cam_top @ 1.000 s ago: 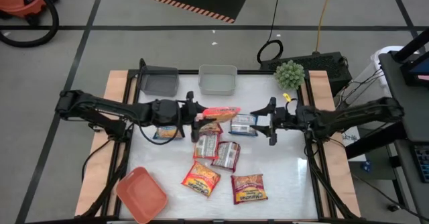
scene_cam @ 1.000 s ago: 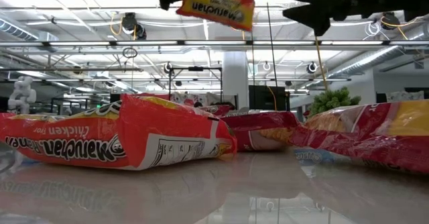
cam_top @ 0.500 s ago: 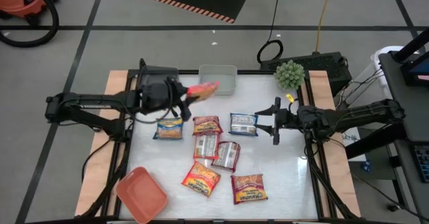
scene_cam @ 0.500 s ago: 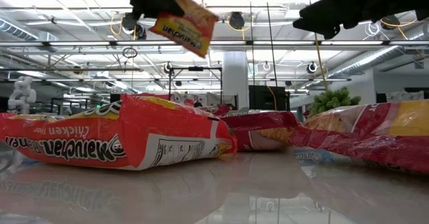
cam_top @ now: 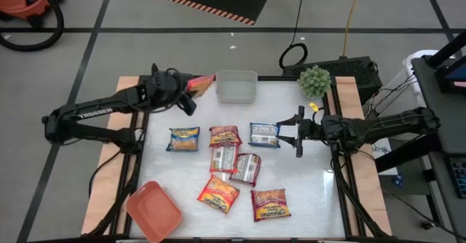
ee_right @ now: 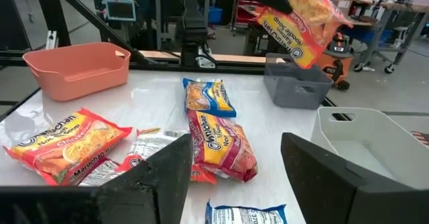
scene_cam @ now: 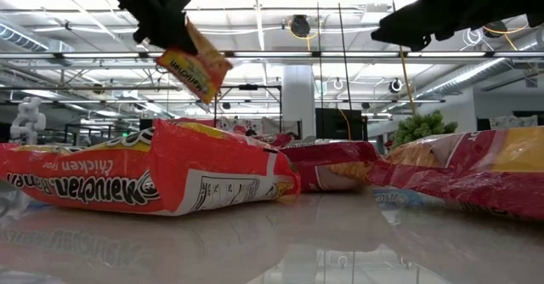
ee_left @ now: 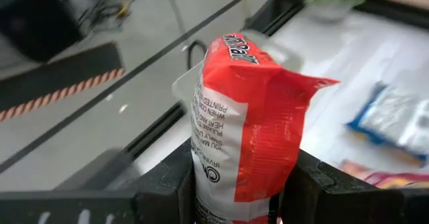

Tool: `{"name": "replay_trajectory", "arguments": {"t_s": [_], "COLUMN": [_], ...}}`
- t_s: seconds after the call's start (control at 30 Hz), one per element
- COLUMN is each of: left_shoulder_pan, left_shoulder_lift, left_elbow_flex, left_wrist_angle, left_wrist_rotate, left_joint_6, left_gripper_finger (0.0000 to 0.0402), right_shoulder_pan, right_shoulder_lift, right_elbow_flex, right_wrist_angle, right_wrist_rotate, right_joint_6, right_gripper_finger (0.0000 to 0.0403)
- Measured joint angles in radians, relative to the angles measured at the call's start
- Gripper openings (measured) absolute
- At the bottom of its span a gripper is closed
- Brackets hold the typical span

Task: Sort Maruchan noodles
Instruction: Put the right orange noodle pack into the black bin

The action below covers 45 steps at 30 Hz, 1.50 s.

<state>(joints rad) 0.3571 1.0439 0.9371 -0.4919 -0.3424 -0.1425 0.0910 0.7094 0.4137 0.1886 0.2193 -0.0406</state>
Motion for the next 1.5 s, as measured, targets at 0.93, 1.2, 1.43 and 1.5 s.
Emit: {"name": "replay_trajectory", "arguments": {"t_s": [0.93,1.2,1.43,1.5], "left_shoulder_pan": [0.477,0.516,0.524,0.53], "left_shoulder_lift": [0.045,0.063,0.065,0.065], "left_elbow_flex": [-0.105,-0.157,-0.19,-0.202], "left_wrist_angle": [-0.105,-0.087,-0.085,-0.079], "left_wrist_rotate": [0.117,0.158,0.167,0.166], "left_joint_6": [-0.077,-0.104,-0.074,-0.065], "left_gripper_finger": [0.0157,0.0174,0.0176,0.0177], "right_shoulder_pan": [0.0,0.0,0.0,0.0], "right_shoulder_lift": [0.014,0.014,0.014,0.014], "right_elbow_flex": [-0.001,-0.001,-0.001,-0.001], "right_wrist_angle": [0.024,0.024,0.024,0.024], "right_wrist_rotate": [0.019,0.016,0.016,0.016], "right_joint_6": [-0.033,-0.02,-0.021,-0.022], "right_gripper_finger": [0.0219,0.0219,0.0219,0.0219]}}
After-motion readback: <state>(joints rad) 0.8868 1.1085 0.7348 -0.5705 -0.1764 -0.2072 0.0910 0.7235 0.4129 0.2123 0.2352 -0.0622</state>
